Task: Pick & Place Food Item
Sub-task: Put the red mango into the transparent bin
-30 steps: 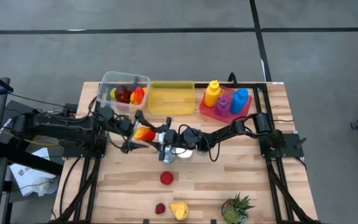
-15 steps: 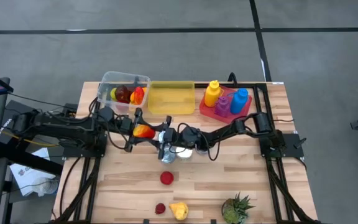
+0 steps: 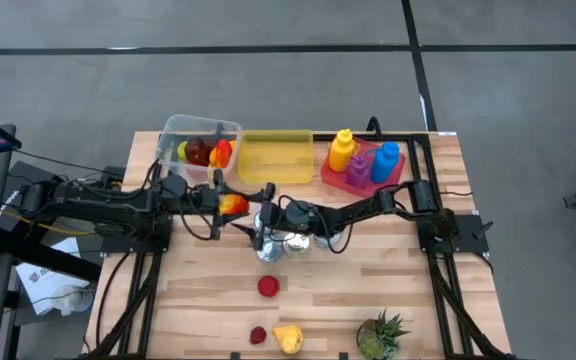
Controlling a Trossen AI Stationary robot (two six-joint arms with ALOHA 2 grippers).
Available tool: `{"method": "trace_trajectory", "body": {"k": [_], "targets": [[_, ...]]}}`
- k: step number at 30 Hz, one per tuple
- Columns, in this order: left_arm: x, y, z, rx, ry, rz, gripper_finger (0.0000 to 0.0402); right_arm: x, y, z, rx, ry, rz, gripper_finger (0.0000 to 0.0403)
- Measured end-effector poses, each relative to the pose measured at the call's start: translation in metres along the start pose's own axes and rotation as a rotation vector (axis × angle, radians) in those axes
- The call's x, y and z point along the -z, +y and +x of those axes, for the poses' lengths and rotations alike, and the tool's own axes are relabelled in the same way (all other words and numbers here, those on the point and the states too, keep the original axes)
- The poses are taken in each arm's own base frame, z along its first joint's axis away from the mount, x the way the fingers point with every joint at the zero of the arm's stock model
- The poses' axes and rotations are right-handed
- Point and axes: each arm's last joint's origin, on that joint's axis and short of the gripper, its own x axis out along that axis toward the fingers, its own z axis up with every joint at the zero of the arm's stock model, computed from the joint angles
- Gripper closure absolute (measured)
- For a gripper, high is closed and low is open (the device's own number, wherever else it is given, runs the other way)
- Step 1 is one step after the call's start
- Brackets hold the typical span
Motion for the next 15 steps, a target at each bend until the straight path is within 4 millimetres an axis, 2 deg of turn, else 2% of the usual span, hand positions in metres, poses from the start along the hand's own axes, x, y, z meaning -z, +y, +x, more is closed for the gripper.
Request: {"method": "trace_trajectory", "body": {"k": [6, 15], "targets": [[0.0041, 0.0070, 0.0001, -0.076, 0.046, 0.045, 0.0199, 0.0053, -0.0006, 0.0000, 0.009, 0.043, 0.019, 0.0059], [-0.0002, 0.0065, -0.0076, -0.042, 0.026, 0.041, 0.0201, 0.0080, -0.0052, 0.0004, 0.053, 0.071, 0.031, 0.0059]]}}
